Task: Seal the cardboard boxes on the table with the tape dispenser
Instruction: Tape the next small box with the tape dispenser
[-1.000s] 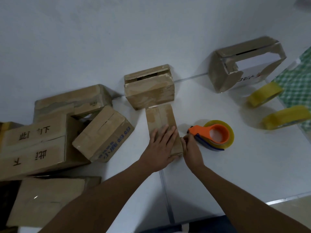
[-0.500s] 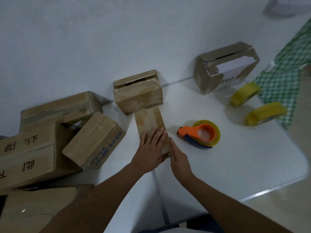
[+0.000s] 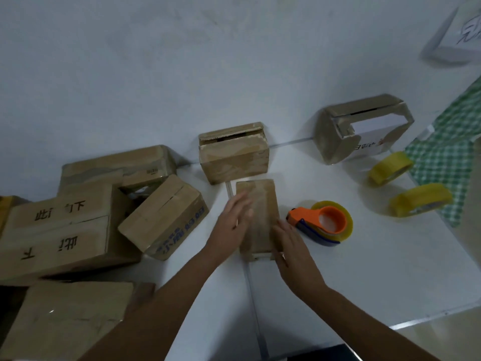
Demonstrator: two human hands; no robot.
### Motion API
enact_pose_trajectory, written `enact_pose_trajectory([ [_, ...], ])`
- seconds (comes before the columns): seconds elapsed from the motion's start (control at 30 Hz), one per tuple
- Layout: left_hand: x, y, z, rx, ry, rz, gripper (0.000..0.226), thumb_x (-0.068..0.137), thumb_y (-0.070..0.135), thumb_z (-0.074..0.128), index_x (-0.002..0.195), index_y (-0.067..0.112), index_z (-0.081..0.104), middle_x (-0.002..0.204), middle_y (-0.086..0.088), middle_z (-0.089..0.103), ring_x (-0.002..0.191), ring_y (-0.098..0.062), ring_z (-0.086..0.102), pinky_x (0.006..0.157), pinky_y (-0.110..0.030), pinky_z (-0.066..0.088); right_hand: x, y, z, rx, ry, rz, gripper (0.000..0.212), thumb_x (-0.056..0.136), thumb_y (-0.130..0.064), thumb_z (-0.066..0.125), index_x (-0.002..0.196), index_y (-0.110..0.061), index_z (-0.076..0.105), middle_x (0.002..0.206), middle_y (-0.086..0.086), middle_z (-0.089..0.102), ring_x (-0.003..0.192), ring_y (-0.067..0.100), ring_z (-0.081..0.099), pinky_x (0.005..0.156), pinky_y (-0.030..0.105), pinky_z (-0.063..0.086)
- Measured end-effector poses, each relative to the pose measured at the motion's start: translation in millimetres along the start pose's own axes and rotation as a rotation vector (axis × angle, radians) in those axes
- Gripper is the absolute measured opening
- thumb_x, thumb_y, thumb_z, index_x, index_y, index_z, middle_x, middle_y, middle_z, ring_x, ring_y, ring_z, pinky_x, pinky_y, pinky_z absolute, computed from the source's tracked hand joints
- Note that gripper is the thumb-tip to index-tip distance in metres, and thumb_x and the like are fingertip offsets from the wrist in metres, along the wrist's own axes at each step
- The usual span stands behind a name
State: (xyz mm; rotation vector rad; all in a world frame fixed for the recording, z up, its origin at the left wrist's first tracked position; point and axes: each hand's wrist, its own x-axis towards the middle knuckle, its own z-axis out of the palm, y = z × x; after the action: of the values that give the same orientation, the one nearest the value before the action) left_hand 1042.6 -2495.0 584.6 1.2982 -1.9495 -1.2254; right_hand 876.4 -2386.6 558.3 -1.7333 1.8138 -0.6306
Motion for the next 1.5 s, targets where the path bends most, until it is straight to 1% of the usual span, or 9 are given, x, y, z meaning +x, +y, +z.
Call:
enact_pose_trajectory([
  [0.13, -38.3, -25.9, -3.6, -0.587, 0.313, -0.684, 0.028, 0.101, 0.035, 0.053, 0.126, 0.027, 0.063, 0.132, 0.011, 0.059, 0.127, -0.011, 0.051, 0.099, -0.023, 0.039, 22.0, -17.2, 13.0, -0.343, -0.191, -0.138, 0.072, 0.099, -0.046, 0.043, 0.156, -0.024, 0.006, 0.163, -0.005, -0.006, 0.15, 0.02, -0.011, 0.122, 0.039, -0.005],
  [0.2, -56.5, -42.2, 2.5, -0.874, 0.282, -0.938, 0.038, 0.102, 0.037, 0.051, 0.129, 0.012, 0.06, 0.133, -0.003, 0.061, 0.125, -0.02, 0.053, 0.108, -0.035, 0.037, 33.0, -18.4, 19.5, -0.477, -0.233, -0.14, 0.077, 0.096, -0.061, 0.032, 0.155, -0.028, -0.004, 0.16, -0.009, -0.017, 0.147, 0.021, -0.021, 0.117, 0.038, -0.017],
  [0.27, -70.3, -47.6, 10.3, -1.038, 0.208, -1.012, 0.044, 0.103, 0.042, 0.046, 0.123, 0.008, 0.063, 0.125, -0.007, 0.067, 0.118, -0.022, 0.059, 0.105, -0.036, 0.039, 37.8, -15.1, 22.9, -0.568, -0.252, -0.143, 0.077, 0.093, -0.067, 0.021, 0.154, -0.03, -0.009, 0.159, -0.01, -0.021, 0.147, 0.022, -0.023, 0.116, 0.038, -0.018],
  [0.4, -82.7, -47.6, 15.6, -1.089, 0.205, -0.9, 0.047, 0.099, 0.051, 0.048, 0.112, 0.013, 0.072, 0.107, 0.0, 0.075, 0.108, -0.016, 0.067, 0.096, -0.032, 0.046, 36.8, -12.2, 26.0, -0.602, -0.211, -0.164, 0.077, 0.092, -0.067, 0.013, 0.156, -0.025, 0.007, 0.162, -0.003, -0.003, 0.149, 0.028, -0.005, 0.118, 0.044, -0.005],
  [0.57, -89.9, -47.4, 13.1, -0.879, 0.23, -0.706, 0.017, 0.094, 0.02, 0.064, 0.106, 0.01, 0.072, 0.1, -0.004, 0.074, 0.101, -0.019, 0.066, 0.092, -0.028, 0.05, 35.2, -15.2, 27.8, -0.672, -0.198, -0.169, 0.073, 0.094, -0.059, 0.021, 0.155, -0.02, 0.015, 0.162, 0.002, 0.008, 0.148, 0.033, 0.009, 0.118, 0.05, 0.009],
  [0.73, -87.9, -42.4, 20.4, -0.796, 0.341, -0.657, 0.014, 0.095, 0.015, 0.063, 0.104, 0.01, 0.072, 0.103, -0.012, 0.072, 0.094, -0.018, 0.066, 0.09, -0.027, 0.053, 35.0, -15.5, 28.6, -0.657, -0.199, -0.165, 0.074, 0.093, -0.054, 0.037, 0.155, -0.02, 0.013, 0.162, 0.002, 0.006, 0.149, 0.033, 0.005, 0.118, 0.05, 0.005],
  [0.97, -72.3, -38.7, 37.3, -0.767, 0.43, -0.625, 0.011, 0.096, 0.016, 0.062, 0.102, 0.011, 0.07, 0.093, -0.001, 0.071, 0.089, -0.013, 0.063, 0.079, -0.018, 0.051, 39.7, -4.0, 26.0, -0.602, -0.275, -0.189, 0.076, 0.094, -0.06, 0.026, 0.153, -0.029, -0.011, 0.161, -0.006, -0.018, 0.147, 0.024, -0.02, 0.12, 0.048, -0.008],
  [1.33, -51.1, -36.2, 62.2, -0.679, 0.463, -0.729, 0.029, 0.098, 0.027, 0.06, 0.125, 0.022, 0.051, 0.124, 0.002, 0.047, 0.11, -0.018, 0.051, 0.076, -0.017, 0.042, 40.9, -7.8, 27.0, -0.641, -0.255, -0.171, 0.074, 0.094, -0.064, 0.013, 0.148, -0.03, -0.023, 0.157, -0.006, -0.03, 0.144, 0.025, -0.029, 0.112, 0.042, -0.025],
  [1.5, -57.1, -41.3, 43.3, -0.627, 0.484, -0.707, 0.026, 0.096, 0.0, 0.053, 0.095, 0.016, 0.073, 0.102, -0.001, 0.072, 0.105, -0.021, 0.064, 0.079, -0.018, 0.048, 40.9, -6.9, 27.8, -0.64, -0.253, -0.179, 0.075, 0.097, -0.06, 0.024, 0.147, -0.031, -0.024, 0.155, -0.008, -0.033, 0.144, 0.024, -0.029, 0.112, 0.042, -0.024],
])
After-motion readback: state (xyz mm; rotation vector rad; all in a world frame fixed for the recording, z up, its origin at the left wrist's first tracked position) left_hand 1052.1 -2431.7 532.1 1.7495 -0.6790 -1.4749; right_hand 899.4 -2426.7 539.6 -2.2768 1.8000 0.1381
